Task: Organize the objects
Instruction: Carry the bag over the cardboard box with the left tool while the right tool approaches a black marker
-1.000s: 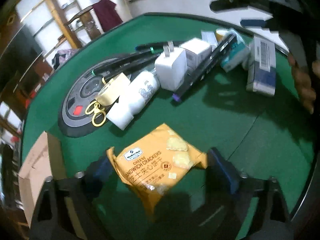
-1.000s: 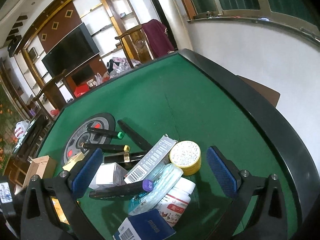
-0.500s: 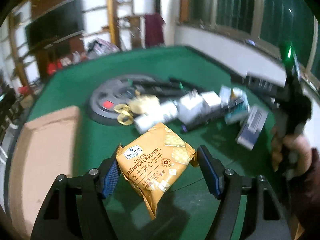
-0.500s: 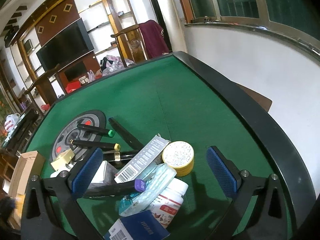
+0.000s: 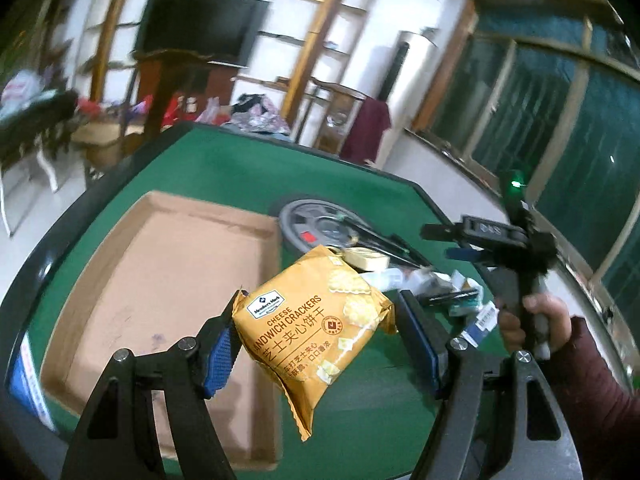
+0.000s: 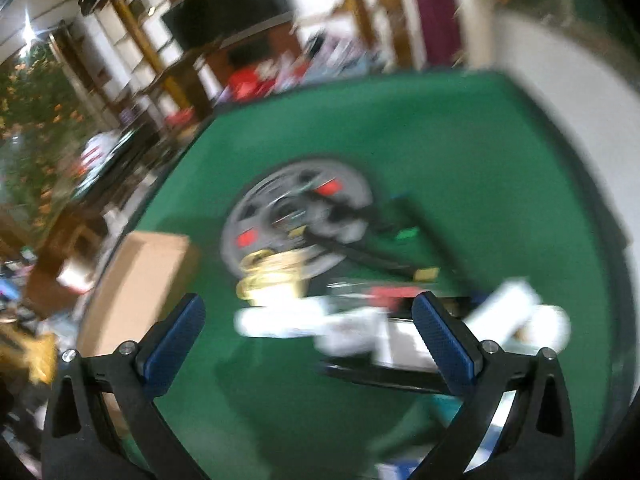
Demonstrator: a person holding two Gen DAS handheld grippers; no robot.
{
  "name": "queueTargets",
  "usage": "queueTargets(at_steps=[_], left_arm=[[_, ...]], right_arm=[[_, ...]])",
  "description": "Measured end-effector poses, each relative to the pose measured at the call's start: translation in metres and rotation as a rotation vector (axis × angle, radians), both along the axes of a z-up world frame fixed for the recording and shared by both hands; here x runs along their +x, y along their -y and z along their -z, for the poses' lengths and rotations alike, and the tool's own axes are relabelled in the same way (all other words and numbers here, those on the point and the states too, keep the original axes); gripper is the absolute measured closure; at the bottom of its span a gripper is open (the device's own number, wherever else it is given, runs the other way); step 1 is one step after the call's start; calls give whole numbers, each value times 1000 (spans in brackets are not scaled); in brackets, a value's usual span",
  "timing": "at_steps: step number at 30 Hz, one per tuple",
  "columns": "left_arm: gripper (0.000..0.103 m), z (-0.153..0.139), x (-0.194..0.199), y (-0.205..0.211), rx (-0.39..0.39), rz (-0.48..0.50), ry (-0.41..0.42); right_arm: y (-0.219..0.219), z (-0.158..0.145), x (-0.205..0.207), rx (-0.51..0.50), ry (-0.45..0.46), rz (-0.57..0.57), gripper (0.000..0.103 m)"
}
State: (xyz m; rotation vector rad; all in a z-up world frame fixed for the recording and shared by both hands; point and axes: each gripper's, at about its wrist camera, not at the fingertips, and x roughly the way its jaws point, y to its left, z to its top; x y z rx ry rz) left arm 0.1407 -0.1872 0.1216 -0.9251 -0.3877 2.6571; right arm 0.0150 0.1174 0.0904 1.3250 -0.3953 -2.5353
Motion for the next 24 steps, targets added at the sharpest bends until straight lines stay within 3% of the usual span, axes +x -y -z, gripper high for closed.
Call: queueTargets(at_steps=[2, 6, 8, 15, 20, 24], left_arm=[[36, 8, 0, 13, 6, -27, 12], [36, 20, -4, 41, 27, -67, 30], [36, 22, -6, 48, 26, -78, 30], [36, 37, -8, 53, 69, -22, 38], [36, 41, -18, 35, 100, 43, 49], [36, 40, -15, 19, 76, 61, 53]], right_arm=[[24, 13, -22, 12, 69, -14, 0], [63, 36, -54, 187, 165, -28, 0], [66, 37, -58, 218, 177, -15, 0], [15, 3, -57, 279, 157, 82, 0], [-19, 16, -55, 315, 193, 120, 0], [-10, 24, -71, 407, 140, 65, 0]])
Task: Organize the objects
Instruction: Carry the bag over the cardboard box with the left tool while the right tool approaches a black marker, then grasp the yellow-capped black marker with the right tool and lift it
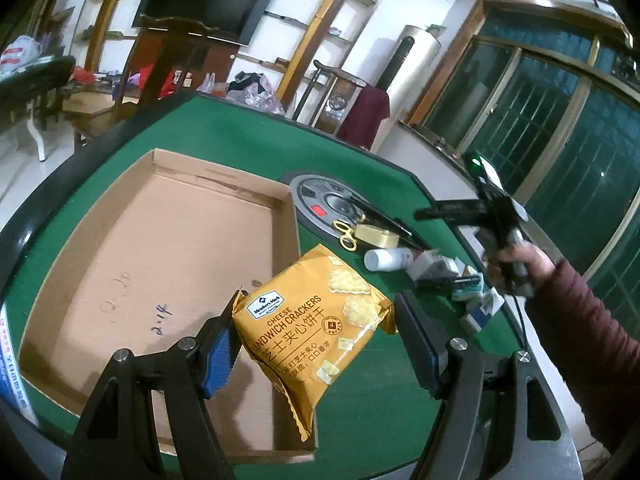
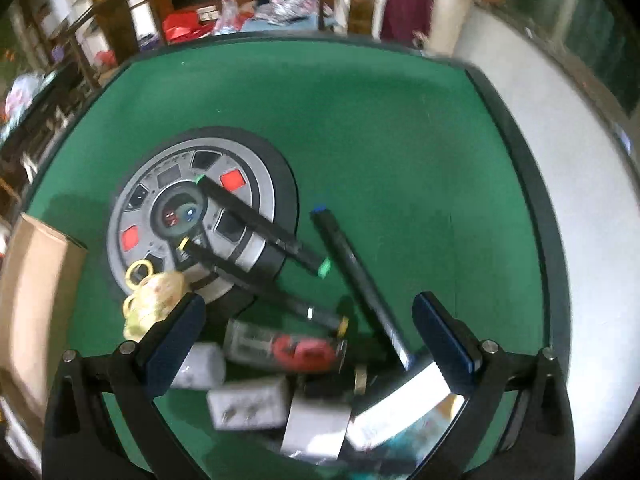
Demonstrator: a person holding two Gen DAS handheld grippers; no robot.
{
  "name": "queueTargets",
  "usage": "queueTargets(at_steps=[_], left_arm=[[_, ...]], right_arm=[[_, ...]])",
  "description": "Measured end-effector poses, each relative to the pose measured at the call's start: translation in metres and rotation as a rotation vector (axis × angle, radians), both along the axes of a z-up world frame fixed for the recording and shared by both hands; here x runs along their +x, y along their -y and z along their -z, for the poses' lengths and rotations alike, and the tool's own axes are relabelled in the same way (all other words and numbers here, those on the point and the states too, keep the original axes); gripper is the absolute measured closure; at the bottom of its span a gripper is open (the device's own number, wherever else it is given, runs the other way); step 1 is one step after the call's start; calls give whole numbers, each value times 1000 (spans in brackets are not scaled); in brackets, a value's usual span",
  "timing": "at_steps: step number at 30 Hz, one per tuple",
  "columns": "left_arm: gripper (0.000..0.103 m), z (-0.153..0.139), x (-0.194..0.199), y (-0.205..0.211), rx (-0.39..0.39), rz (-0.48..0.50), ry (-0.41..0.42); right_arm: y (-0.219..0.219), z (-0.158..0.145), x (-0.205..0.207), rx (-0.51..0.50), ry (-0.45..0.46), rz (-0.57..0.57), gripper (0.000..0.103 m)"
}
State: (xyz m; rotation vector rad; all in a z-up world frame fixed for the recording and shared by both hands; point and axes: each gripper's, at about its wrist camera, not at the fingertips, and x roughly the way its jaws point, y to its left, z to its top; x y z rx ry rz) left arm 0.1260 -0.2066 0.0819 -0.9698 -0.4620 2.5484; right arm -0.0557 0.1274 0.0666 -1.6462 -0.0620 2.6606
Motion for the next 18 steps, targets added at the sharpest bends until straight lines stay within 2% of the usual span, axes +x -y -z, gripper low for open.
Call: queueTargets(at_steps=[2, 3, 5, 8, 9, 10, 12, 14, 18], left_arm=[[36, -1, 2, -3, -8, 1, 1], [36, -2, 1, -3, -13, -2, 3], [36, -3, 1, -3, -18, -8, 7], [36, -3, -2, -5, -31, -12, 13], [36, -2, -2, -6, -35, -12, 14], [36, -2, -3, -6, -36, -12, 17], [36, 0, -4, -7, -36, -12, 23], [36, 2, -5, -7, -36, -17, 28], [36, 4, -4, -8, -42, -27, 40]], right_arm=[[14, 6, -9, 53, 1, -77, 3], [22, 9, -12, 69, 3, -122, 7], [34, 16, -15, 69, 10, -191, 14], [42, 27, -18, 49, 40, -257, 35], [42, 32, -20, 44, 55, -267, 44], [42, 38, -22, 44, 71, -274, 49], [41, 46, -24, 67, 90, -280, 51], [40, 54, -24, 77, 107, -288, 58], [31, 55, -22, -18, 87, -274, 70]])
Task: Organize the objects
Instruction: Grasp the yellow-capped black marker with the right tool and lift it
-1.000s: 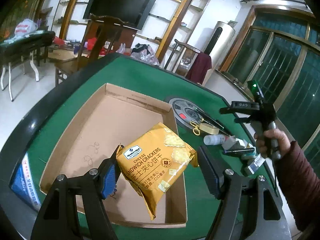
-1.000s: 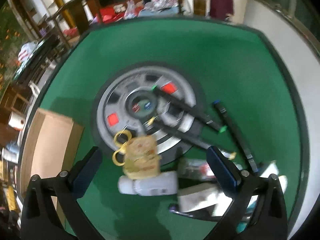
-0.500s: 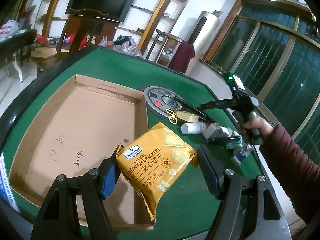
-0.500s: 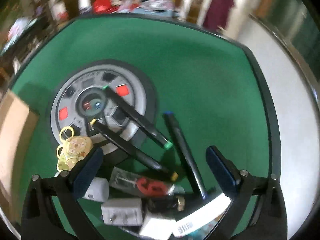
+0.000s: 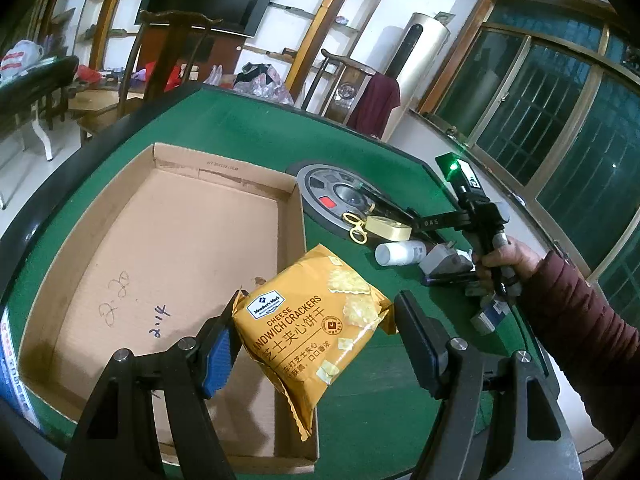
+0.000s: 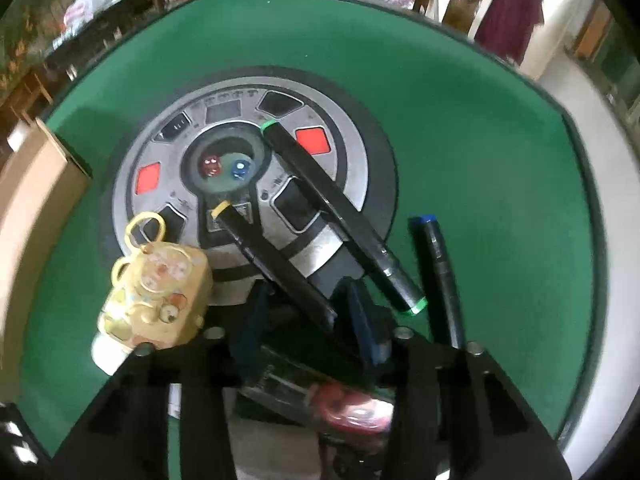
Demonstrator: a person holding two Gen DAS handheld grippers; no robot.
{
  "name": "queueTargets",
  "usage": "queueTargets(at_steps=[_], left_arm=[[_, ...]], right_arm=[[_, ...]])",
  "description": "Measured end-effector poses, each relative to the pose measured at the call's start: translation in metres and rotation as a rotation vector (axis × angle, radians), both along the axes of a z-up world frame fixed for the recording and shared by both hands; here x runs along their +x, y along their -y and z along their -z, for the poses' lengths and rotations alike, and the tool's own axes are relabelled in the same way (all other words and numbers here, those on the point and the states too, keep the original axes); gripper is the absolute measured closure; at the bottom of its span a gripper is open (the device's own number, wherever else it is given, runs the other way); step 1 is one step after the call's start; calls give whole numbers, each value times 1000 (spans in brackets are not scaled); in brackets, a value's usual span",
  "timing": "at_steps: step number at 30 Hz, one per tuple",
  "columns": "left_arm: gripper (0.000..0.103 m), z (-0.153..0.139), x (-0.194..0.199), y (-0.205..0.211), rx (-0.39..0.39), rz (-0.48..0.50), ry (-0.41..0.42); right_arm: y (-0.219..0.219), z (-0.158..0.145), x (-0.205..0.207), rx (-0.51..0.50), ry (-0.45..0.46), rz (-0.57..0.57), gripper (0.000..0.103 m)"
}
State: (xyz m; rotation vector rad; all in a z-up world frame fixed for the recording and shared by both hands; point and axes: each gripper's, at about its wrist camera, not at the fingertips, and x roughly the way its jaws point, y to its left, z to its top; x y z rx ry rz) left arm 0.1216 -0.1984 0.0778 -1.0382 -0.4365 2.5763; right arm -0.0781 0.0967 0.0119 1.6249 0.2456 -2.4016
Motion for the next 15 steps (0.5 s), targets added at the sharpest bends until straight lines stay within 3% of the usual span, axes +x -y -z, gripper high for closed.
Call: queueTargets(at_steps=[5, 11, 13, 15], left_arm=[[36, -5, 5, 1, -7, -19, -8], [36, -12, 13, 1, -3, -41, -18], [36, -15, 15, 2, -5, -49, -24], [36, -18, 17, 3, -5, -56, -31]], right_arm=[[-8, -10, 9, -42, -28, 42, 81], [-32, -58, 28, -166, -135, 117, 89], [-31, -75, 37, -213, -175, 130, 97], [-31, -92, 49, -261, -215, 135, 97]])
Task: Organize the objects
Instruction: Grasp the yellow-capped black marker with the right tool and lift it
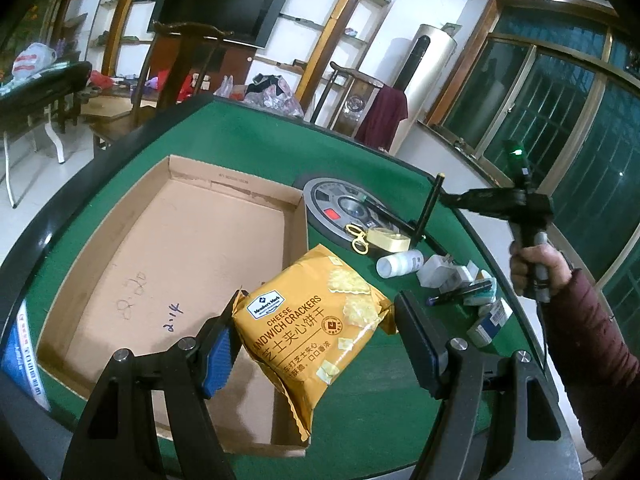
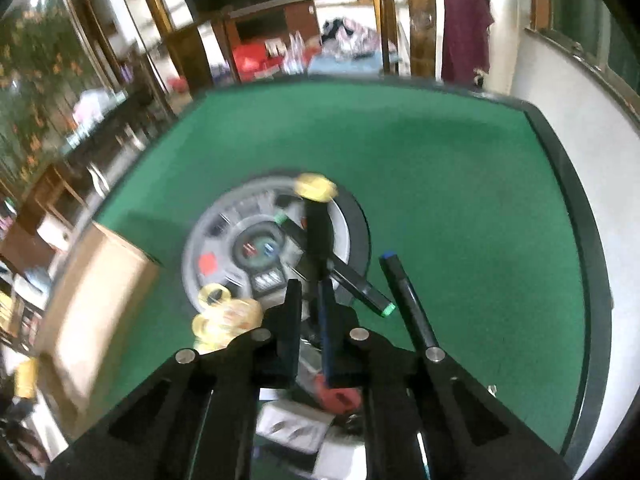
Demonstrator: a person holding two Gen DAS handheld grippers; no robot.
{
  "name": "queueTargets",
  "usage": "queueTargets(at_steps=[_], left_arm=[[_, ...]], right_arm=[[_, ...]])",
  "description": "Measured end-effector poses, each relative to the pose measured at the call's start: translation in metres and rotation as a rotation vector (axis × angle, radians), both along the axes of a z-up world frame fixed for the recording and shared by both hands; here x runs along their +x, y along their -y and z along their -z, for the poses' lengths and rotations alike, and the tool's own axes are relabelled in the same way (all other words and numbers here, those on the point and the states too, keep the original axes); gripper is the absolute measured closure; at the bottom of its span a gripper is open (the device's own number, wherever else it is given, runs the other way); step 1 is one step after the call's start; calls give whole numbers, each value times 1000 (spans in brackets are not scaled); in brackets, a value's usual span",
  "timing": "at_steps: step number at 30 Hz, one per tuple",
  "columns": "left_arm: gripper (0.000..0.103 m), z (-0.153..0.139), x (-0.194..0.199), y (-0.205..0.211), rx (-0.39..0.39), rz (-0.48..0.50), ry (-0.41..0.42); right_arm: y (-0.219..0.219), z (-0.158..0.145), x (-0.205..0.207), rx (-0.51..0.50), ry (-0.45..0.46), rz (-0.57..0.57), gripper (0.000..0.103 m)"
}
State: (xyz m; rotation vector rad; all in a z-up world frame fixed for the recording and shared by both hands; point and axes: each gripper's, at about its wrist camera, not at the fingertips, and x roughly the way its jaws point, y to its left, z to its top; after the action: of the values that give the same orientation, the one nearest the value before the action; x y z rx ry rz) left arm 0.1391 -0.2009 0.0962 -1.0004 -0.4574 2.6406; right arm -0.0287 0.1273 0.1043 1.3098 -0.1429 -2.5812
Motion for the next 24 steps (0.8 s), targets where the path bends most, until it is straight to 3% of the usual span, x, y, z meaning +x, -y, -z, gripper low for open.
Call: queueTargets(at_steps=[5, 12, 21, 24], left_arm=[[36, -8, 11, -1, -3, -6, -21], [36, -10, 22, -2, -11, 5, -37], [36, -5, 9, 16, 7, -13, -16], [36, 0, 0, 22, 8, -21, -1]], right_arm=[[14, -24, 15, 11, -79, 11, 96], [3, 32, -24, 63, 113, 121, 95], [-23, 58, -78, -6, 204, 284, 95], [-20, 71, -95, -2, 234, 312, 89]])
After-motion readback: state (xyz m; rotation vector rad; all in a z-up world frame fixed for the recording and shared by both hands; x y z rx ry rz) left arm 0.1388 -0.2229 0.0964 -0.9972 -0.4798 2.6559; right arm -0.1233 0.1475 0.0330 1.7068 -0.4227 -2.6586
